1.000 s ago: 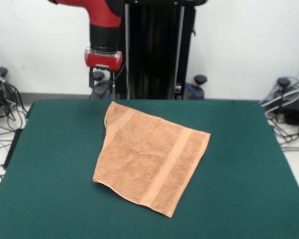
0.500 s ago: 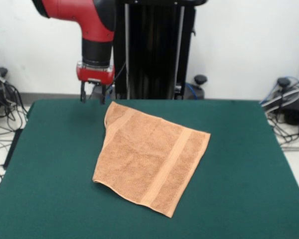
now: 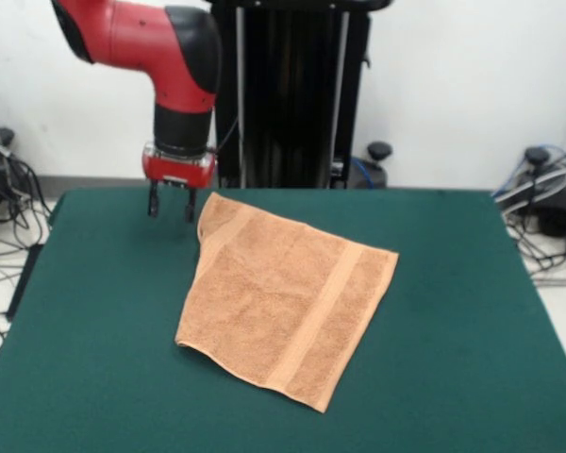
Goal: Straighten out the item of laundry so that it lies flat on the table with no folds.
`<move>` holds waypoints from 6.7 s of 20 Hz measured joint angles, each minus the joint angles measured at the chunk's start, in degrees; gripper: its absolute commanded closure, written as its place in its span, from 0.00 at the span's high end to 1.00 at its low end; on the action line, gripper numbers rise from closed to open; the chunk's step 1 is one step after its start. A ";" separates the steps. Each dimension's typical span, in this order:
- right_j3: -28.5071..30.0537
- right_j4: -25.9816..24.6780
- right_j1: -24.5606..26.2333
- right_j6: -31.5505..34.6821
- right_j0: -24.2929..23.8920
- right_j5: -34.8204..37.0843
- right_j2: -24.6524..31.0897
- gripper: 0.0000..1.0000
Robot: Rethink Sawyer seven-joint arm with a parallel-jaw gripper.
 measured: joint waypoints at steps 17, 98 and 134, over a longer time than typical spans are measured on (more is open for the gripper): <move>-5.91 2.28 1.93 0.00 2.67 5.53 1.30 1.00; 5.05 22.32 -8.32 0.00 13.40 14.43 2.75 1.00; -3.62 23.09 -0.53 0.00 11.92 12.55 3.28 1.00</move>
